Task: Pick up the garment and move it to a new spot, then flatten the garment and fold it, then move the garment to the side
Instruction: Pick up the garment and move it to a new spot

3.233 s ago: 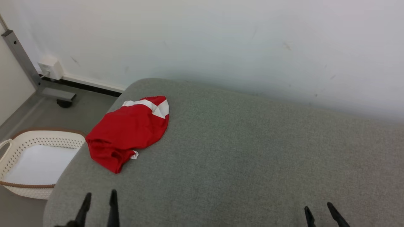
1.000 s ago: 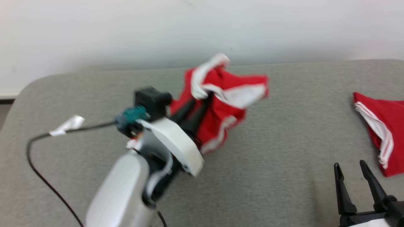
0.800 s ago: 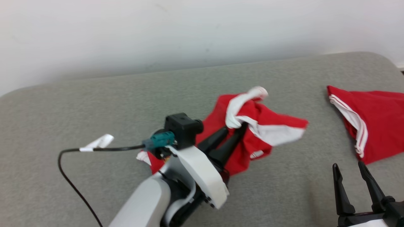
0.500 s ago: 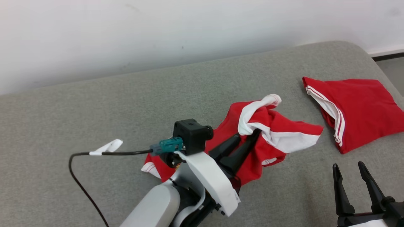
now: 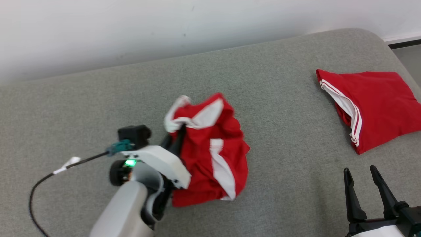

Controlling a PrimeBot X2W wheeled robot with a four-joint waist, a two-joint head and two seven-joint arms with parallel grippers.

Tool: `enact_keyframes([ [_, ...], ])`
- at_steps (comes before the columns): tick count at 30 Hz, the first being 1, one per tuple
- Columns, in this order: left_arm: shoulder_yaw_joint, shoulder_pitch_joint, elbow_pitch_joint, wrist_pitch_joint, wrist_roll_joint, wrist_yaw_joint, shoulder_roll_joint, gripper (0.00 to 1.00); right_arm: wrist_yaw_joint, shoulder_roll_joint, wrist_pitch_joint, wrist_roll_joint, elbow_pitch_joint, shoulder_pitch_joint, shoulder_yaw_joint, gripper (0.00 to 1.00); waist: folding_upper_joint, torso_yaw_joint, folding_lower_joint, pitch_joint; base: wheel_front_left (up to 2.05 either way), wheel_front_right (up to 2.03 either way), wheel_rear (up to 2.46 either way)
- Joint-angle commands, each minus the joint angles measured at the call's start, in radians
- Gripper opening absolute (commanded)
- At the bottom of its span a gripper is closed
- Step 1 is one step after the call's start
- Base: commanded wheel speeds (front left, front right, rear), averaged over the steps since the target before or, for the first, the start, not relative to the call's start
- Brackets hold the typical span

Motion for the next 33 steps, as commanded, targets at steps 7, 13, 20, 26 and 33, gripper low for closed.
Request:
enact_keyframes([
  [7,0.066,-0.057,0.251,-0.126,0.014,0.037,0.031,0.37,-0.003,-0.005,0.001,0.003,0.017,-0.018,0.006,1.0,-0.0001,0.009,0.0,0.019,0.0,0.0,0.0],
  [13,0.066,-0.06,0.334,-0.198,0.029,0.035,0.034,1.0,-0.003,-0.009,0.001,-0.003,0.029,-0.01,-0.001,1.0,-0.0001,0.018,0.0,0.007,0.0,0.0,0.0],
  [20,0.087,0.028,0.294,-0.325,0.065,0.054,0.044,1.0,-0.003,-0.025,0.001,-0.017,0.025,0.016,-0.03,1.0,-0.0001,0.038,0.0,-0.063,0.0,0.0,0.0],
  [26,0.15,0.213,0.041,-0.333,0.185,0.091,0.045,1.0,-0.003,-0.036,0.001,-0.027,0.014,0.052,-0.06,1.0,-0.0001,0.073,0.0,-0.126,0.0,0.0,0.0],
  [33,0.216,0.431,-0.17,-0.333,0.296,0.07,0.003,1.0,-0.003,-0.048,0.001,-0.049,0.005,0.089,-0.07,1.0,-0.0001,0.123,0.0,-0.172,0.0,0.0,0.0],
])
